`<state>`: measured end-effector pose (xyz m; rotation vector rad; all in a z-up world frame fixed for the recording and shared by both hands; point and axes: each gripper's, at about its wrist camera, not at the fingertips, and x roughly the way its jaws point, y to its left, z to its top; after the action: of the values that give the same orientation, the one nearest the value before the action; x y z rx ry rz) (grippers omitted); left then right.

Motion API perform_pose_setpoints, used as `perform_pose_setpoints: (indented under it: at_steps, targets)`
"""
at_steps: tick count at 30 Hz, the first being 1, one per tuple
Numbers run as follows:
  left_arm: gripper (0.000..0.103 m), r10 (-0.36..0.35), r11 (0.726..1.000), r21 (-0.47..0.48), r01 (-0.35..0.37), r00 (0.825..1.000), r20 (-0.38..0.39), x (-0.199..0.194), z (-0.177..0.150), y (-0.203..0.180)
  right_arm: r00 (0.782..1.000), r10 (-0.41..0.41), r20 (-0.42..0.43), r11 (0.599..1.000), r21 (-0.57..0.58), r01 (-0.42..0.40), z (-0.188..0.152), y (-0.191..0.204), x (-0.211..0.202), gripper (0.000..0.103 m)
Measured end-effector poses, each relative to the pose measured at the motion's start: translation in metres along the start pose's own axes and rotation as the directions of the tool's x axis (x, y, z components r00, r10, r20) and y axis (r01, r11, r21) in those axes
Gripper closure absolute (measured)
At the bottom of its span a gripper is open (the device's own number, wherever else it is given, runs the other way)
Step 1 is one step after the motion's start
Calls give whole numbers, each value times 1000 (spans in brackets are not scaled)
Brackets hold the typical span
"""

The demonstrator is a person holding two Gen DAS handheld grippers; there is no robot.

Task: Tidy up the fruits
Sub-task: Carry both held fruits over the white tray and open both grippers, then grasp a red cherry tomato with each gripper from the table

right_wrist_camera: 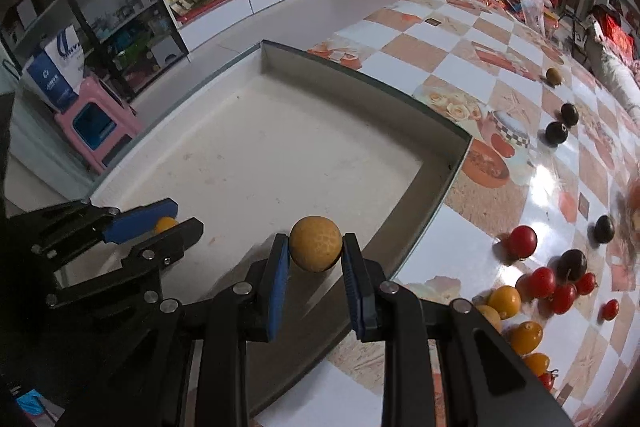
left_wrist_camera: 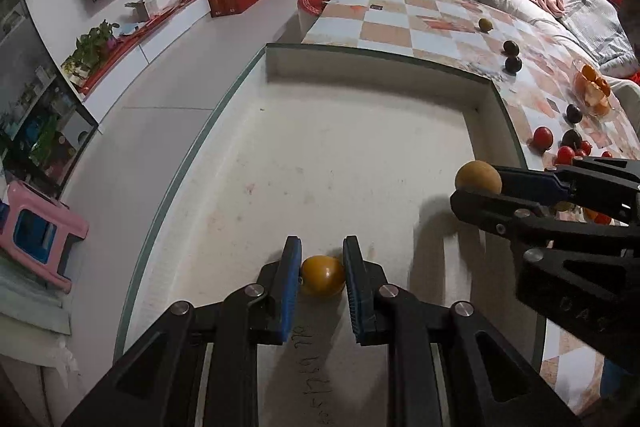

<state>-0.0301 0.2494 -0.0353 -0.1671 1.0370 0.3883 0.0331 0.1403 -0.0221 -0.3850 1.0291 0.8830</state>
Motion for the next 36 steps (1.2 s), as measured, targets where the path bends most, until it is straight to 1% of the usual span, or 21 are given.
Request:
perform_pose_setpoints:
  at_steps: [2,3,4,5,7,8,9,10,11,12,13,14,15,17,18,22,27,33,36]
  targets:
    - [80,4,1000,0,-4,1000,3,-1,-1,0,1000,-17,-5,1000,-15,17,0,3,2,74]
    - [80,7,1000,1,-7,1000,4,-1,-1,0,1000,-16,-9,1000,-22,15,-1,4,2,69]
    - [80,6,1000,3,-6,1000,5,-1,-1,-1,1000,-9,-9,1000,-27,9,-1,6,2,59]
    - [79,2,1000,5,-2,1000,7,-1,-2,-1,1000,1,-4,999,-33,-1,-1,7,0,54]
    - [79,15,1000,3,-15,1000,10,-2,-3,1,999,-33,14,998,-50,34,-1,9,-3,42]
    - [79,15,1000,2,-15,1000,11,-2,-4,3,999,-45,23,997,-54,46,-1,9,-6,39]
    - [79,12,1000,-1,-12,1000,12,-2,-4,4,999,-39,32,998,-53,40,-1,9,-10,34]
    - [68,13,1000,-4,-13,1000,11,-3,-4,6,999,-32,40,998,-46,34,-1,8,-13,28]
    - [30,25,1000,-11,-25,1000,12,-4,-5,7,998,-24,53,999,-34,26,-1,6,-18,25]
    - [13,39,999,-18,-39,999,30,-7,-6,8,998,-18,68,1000,-21,19,-1,4,-23,21]
    - [7,54,998,-24,-53,996,70,-13,-7,8,997,-18,79,1000,-11,19,-1,3,-28,20]
    - [7,67,998,-17,-66,990,123,-22,-9,6,995,-21,92,1000,0,21,-2,1,-34,19]
    - [7,67,998,0,-67,988,136,-26,-9,4,994,-25,103,1000,10,24,-2,-1,-38,17]
    - [7,67,997,33,-72,988,137,-33,-9,-4,993,-36,116,999,40,31,-6,-9,-48,7]
    - [7,56,997,43,-63,989,138,-36,-10,-9,992,-38,121,998,57,31,-10,-14,-54,0]
    - [7,-19,998,67,9,990,137,-51,-18,-31,988,-49,147,992,123,30,-35,-39,-78,0]
    - [7,-111,989,108,97,986,123,-62,-31,-69,985,-74,155,972,232,37,-82,-81,-106,0]
    - [7,-184,968,191,161,977,110,-74,-44,-117,979,-165,119,919,378,109,-145,-137,-129,0]
    - [7,-202,960,221,174,973,111,-80,-50,-136,970,-222,97,891,424,162,-170,-158,-139,0]
